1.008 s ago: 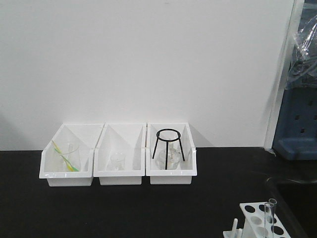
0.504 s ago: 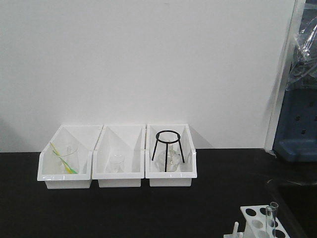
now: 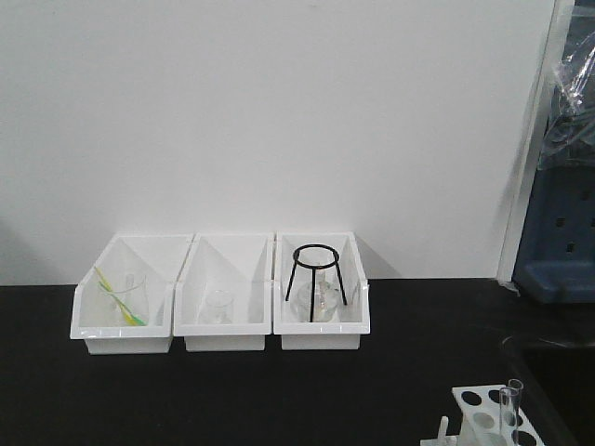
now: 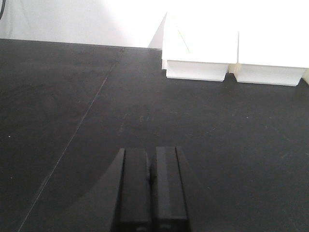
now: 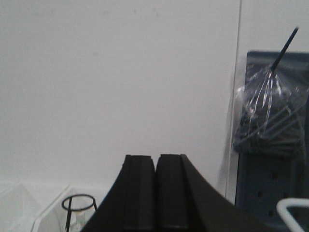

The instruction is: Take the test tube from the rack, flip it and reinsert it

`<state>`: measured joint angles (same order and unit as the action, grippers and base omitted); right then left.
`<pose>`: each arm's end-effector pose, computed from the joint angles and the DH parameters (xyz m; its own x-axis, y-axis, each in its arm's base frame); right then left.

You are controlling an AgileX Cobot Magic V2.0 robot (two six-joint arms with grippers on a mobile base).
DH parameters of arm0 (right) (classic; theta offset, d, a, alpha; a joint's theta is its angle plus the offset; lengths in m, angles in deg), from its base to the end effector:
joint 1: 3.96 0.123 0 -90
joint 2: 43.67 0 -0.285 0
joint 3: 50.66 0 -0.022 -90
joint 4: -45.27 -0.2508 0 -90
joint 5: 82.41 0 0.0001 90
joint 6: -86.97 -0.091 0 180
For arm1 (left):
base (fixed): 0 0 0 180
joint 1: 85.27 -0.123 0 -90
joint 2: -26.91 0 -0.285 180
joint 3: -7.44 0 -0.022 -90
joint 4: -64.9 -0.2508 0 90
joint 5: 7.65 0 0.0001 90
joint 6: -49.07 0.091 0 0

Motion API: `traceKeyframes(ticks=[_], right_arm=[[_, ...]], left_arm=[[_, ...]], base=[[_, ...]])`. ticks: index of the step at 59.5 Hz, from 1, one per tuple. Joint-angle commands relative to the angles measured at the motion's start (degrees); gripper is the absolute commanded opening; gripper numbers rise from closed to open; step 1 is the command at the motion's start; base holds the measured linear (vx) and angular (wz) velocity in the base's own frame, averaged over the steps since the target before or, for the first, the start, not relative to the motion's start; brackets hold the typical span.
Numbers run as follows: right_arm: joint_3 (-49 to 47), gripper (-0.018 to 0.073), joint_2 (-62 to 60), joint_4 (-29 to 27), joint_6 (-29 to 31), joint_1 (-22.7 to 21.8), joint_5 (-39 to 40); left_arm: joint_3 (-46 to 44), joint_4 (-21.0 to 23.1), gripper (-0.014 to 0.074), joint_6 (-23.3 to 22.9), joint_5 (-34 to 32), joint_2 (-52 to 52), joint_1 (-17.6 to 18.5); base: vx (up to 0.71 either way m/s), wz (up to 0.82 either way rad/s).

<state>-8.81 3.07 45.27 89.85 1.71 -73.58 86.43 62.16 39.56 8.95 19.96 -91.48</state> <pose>0.1437 0.0143 0.3748 0.1816 -0.0325 -0.9828 -0.0898 0.9947 -0.0494 0.0541 0.0071 0.1774 -0.1994 -0.1423 -0.9695 -0.1464 0.9826 -0.1141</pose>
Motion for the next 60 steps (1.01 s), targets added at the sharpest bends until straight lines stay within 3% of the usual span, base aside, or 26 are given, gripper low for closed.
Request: traceKeyframes(ticks=[1, 10, 19, 36, 42, 51, 60], right_arm=[[-3.5, -0.0009, 5.4, 0.0, 0.1, 0.2, 4.7], [-3.5, 0.0015, 7.4, 0.5, 0.1, 0.2, 5.1], [-3.5, 0.0104, 7.4, 0.7, 0.3, 0.2, 5.1], [-3.5, 0.0528, 7.4, 0.4, 0.3, 0.2, 5.5], [-3.5, 0.0636, 7.4, 0.5, 0.3, 0.2, 5.7], [-3.1, 0.0655, 8.5, 0.5, -1.4, 0.2, 7.6], [6.1, 0.0617, 12.8, 0.6, -2.2, 0.2, 14.0]], left_arm=[[0.1, 0.2, -0.0006, 0.0, -5.0, 0.2, 0.2], [0.1, 0.2, -0.0006, 0.0, -5.0, 0.2, 0.2], [0.1, 0.2, -0.0006, 0.0, -5.0, 0.2, 0.2], [0.1, 0.2, -0.0006, 0.0, -5.0, 0.2, 0.2], [0.1, 0.2, -0.0006, 0.0, -5.0, 0.2, 0.2], [0.1, 0.2, -0.0006, 0.0, -5.0, 0.2, 0.2], [0.1, 0.2, -0.0006, 0.0, -5.0, 0.2, 0.2]], base=[[0.0, 0.0], [0.0, 0.0], [0.0, 0.0], [0.0, 0.0], [0.0, 0.0], [0.0, 0.0], [0.0, 0.0]])
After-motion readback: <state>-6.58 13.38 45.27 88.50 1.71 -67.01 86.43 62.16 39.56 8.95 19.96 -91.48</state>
